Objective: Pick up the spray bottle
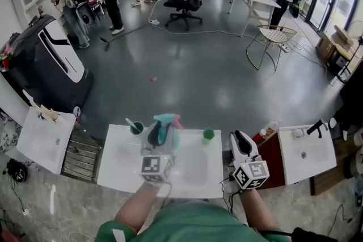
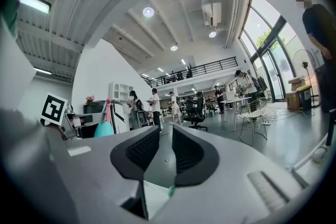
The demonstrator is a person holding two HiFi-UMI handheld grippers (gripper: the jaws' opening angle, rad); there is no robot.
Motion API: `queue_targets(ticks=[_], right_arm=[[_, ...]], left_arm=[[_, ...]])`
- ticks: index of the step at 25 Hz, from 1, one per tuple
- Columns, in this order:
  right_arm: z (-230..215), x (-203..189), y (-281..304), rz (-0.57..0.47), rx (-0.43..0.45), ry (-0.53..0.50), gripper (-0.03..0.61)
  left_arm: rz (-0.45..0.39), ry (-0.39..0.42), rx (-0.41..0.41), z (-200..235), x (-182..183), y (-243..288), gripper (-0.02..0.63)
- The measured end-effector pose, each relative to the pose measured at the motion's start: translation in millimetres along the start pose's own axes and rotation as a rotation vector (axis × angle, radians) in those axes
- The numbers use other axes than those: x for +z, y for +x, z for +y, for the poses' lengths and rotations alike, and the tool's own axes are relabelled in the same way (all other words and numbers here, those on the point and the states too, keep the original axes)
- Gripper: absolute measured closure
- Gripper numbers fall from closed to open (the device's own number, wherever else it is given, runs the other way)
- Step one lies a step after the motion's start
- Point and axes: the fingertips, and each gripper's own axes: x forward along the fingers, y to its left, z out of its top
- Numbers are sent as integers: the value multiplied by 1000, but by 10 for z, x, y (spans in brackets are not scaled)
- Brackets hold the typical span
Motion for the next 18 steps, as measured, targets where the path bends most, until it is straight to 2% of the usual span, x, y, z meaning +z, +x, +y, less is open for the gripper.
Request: queue_targets(ticks=[18], right_arm=[[-14,5,67,-2,2,-6,517]], left_arm=[[4,1,-17,0,-18,107,477]])
